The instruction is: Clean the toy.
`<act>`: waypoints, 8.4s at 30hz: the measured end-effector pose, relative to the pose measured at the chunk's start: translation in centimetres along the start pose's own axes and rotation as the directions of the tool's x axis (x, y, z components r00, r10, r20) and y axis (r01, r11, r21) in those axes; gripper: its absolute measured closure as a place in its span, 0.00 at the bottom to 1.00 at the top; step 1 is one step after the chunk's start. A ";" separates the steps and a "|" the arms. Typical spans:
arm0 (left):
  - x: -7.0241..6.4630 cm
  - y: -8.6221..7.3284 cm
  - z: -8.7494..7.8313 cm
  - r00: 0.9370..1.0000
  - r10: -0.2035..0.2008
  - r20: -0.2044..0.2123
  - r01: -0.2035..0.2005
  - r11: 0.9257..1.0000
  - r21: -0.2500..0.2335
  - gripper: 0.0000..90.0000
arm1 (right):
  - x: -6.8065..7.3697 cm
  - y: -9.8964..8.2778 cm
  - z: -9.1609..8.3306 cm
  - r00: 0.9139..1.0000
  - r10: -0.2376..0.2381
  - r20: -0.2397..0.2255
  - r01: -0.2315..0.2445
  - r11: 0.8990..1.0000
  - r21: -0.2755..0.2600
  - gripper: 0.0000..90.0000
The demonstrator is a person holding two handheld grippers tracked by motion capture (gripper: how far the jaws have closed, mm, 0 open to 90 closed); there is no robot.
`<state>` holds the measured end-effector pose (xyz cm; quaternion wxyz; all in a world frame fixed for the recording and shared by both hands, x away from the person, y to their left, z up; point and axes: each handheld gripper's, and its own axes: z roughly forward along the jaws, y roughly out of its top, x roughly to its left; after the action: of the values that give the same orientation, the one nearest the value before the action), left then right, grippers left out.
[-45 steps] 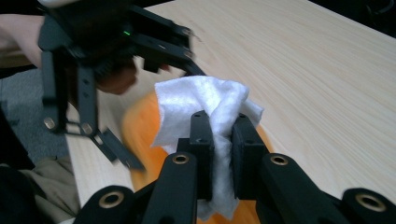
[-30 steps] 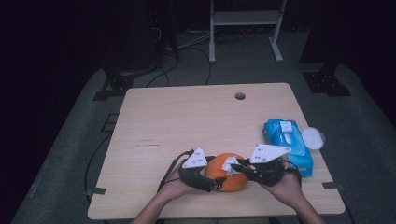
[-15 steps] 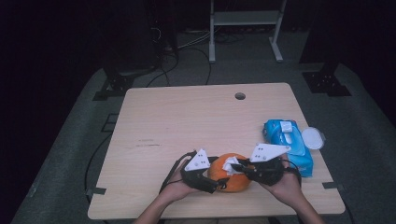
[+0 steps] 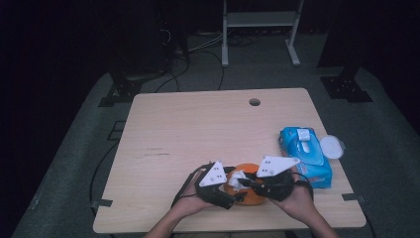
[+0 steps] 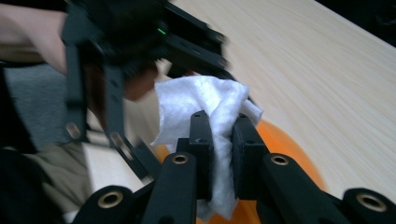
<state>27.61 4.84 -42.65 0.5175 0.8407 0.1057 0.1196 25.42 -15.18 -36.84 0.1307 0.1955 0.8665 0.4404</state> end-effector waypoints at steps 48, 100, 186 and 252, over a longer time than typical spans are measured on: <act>2.8 -2.7 -1.0 0.995 -0.097 0.028 0.094 0.993 0.075 0.25 | -5.4 -4.5 -2.4 0.984 0.162 0.075 -0.164 0.986 0.011 0.88; 3.0 -1.2 -1.9 0.975 -0.198 0.105 0.192 0.979 0.066 0.13 | -5.9 -4.9 -1.1 0.958 0.237 -0.160 -0.237 0.971 0.019 0.87; 3.8 -3.8 -1.2 0.976 -0.215 -0.022 0.216 0.976 0.035 0.22 | -4.2 -4.2 -1.0 0.985 0.168 -0.043 -0.169 0.985 -0.020 0.87; 2.9 -2.5 0.9 0.919 -0.393 0.029 0.393 0.920 0.010 0.04 | -5.3 -4.7 -1.7 0.983 0.185 0.003 -0.185 0.982 -0.023 0.85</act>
<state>30.51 6.03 -45.03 0.5307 0.8052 0.2645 0.0004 28.44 -21.32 -39.42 0.0938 0.2749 0.8392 0.4598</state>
